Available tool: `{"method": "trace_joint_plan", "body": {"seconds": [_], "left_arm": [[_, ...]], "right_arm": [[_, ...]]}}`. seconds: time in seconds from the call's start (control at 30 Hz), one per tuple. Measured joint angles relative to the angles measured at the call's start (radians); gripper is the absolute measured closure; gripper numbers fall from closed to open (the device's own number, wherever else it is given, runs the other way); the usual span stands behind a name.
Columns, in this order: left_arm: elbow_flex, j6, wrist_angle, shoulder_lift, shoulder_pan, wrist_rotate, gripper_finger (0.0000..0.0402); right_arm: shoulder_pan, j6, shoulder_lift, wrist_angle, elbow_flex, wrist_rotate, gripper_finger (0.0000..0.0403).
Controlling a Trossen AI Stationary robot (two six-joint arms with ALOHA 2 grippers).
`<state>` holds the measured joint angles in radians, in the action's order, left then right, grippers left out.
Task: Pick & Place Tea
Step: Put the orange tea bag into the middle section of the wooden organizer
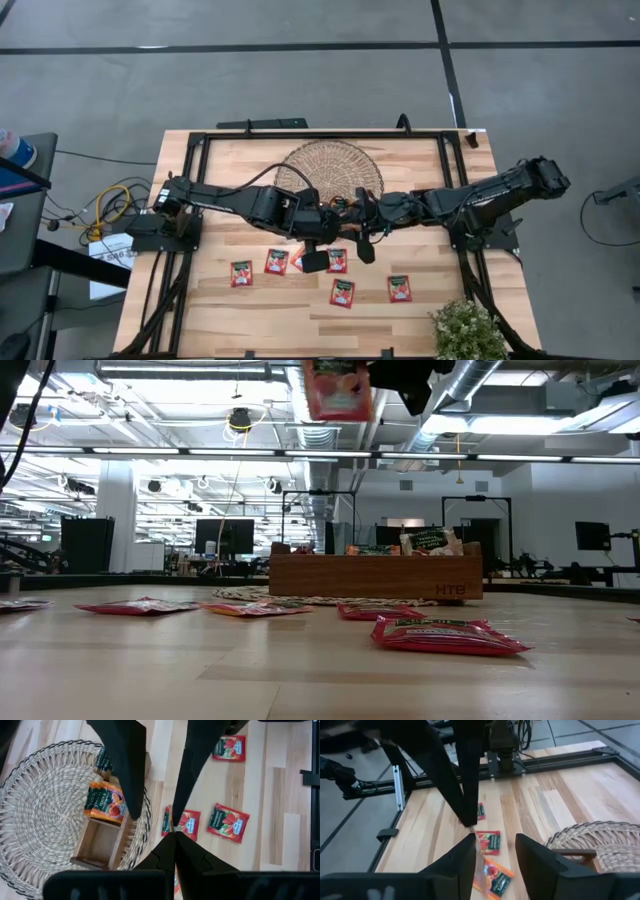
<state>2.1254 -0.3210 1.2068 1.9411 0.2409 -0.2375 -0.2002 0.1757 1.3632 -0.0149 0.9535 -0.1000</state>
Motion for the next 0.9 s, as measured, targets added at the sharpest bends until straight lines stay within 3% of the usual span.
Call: {"method": "trace_joint_plan", "body": {"seconds": [0.43, 0.73, 0.9], "left_arm": [[0.0, 0.022, -0.005, 0.0, -0.013, 0.005, 0.0401], [0.0, 0.047, -0.012, 0.0, -0.03, 0.018, 0.0401], [0.0, 0.051, -0.012, 0.0, -0.038, 0.032, 0.0401]], "right_arm": [[0.007, 0.0, 0.0, 0.015, -0.001, 0.0, 0.0318], [0.007, -0.029, 0.0, 0.016, -0.001, 0.021, 0.0395], [0.007, -0.037, 0.0, 0.016, -0.001, 0.026, 0.0401]]}}
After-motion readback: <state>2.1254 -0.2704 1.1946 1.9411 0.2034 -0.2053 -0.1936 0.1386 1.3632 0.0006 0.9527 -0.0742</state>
